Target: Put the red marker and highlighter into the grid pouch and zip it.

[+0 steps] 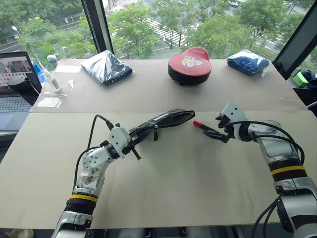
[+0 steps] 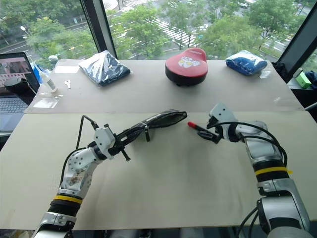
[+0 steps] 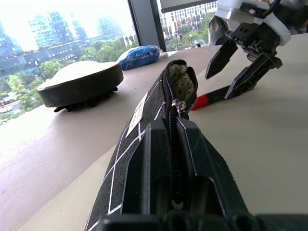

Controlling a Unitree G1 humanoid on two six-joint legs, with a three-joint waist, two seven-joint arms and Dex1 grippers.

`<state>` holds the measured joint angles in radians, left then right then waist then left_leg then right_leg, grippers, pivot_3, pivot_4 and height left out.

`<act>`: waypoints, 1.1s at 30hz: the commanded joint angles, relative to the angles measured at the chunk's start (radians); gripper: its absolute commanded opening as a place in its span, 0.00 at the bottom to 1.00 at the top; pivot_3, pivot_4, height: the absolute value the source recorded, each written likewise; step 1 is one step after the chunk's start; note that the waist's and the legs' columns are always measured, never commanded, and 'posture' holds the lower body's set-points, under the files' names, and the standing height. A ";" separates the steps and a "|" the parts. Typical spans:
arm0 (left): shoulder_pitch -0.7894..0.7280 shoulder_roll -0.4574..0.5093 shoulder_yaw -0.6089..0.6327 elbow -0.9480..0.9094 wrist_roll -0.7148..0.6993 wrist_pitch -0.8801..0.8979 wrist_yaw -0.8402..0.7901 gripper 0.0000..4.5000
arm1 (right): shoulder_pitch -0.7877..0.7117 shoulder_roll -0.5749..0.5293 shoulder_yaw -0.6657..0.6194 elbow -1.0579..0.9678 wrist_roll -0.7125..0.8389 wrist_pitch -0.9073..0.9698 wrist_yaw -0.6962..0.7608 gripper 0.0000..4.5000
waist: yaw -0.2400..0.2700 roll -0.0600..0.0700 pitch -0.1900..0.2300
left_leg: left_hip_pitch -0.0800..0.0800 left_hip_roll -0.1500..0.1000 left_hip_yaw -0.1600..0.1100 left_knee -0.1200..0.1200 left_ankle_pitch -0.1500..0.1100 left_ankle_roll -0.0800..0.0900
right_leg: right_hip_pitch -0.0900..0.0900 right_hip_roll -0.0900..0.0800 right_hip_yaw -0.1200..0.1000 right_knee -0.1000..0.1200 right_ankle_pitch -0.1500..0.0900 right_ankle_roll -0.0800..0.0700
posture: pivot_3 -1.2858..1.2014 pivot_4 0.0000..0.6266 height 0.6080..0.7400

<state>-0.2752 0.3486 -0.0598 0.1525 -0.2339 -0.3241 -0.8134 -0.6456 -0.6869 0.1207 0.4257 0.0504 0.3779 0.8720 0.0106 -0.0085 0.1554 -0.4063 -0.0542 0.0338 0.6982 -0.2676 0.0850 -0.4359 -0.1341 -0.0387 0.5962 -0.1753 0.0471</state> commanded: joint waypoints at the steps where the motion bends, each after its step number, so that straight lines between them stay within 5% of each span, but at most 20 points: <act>1: -0.002 0.003 0.012 -0.047 -0.005 -0.008 0.012 0.00 | -0.026 -0.002 -0.014 0.033 0.036 0.124 0.063 0.94 | -0.001 0.000 0.000 | 0.000 0.000 0.000 0.000 0.000 0.000 | 0.000 0.000 0.000 0.000 0.000 0.000 | 0.52 0.24 1.00; 13: -0.003 0.005 0.016 -0.048 -0.004 -0.014 0.025 0.00 | -0.013 -0.016 -0.005 0.023 0.050 0.208 0.134 0.11 | 0.001 0.000 0.000 | 0.001 0.001 -0.001 0.000 0.000 0.000 | 0.001 0.000 0.000 0.000 0.000 0.000 | 0.52 0.24 1.00; 24: -0.018 0.003 0.010 -0.038 -0.007 -0.009 0.018 0.00 | -0.052 -0.073 -0.192 -0.170 0.097 0.032 0.033 0.11 | 0.001 0.000 0.000 | -0.001 0.000 0.000 0.000 0.000 0.000 | -0.001 0.000 0.000 0.000 0.000 0.000 | 0.52 0.24 1.00; 30: -0.024 0.005 0.010 -0.032 -0.007 -0.008 0.014 0.00 | 0.092 -0.205 -0.100 -0.619 0.056 -0.056 0.146 0.11 | 0.004 0.000 0.000 | -0.002 0.000 -0.001 -0.001 0.000 0.000 | -0.002 0.000 -0.001 0.000 0.000 0.000 | 0.52 0.24 1.00; 33: -0.022 0.003 0.007 -0.033 -0.007 -0.007 0.014 0.00 | 0.113 -0.215 -0.057 -0.666 0.002 -0.047 0.116 0.11 | -0.001 0.000 0.000 | -0.001 0.001 0.000 0.000 0.000 0.000 | -0.001 0.001 0.000 0.000 0.000 0.000 | 0.52 0.24 1.00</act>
<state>-0.2885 0.3502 -0.0600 0.1462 -0.2340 -0.3237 -0.7984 -0.5302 -0.8876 0.0569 -0.2053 0.0909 0.3377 1.0036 0.0096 -0.0088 0.1550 -0.4070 -0.0535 0.0338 0.6993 -0.2679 0.0852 -0.4362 -0.1335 -0.0388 0.5961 -0.1751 0.0474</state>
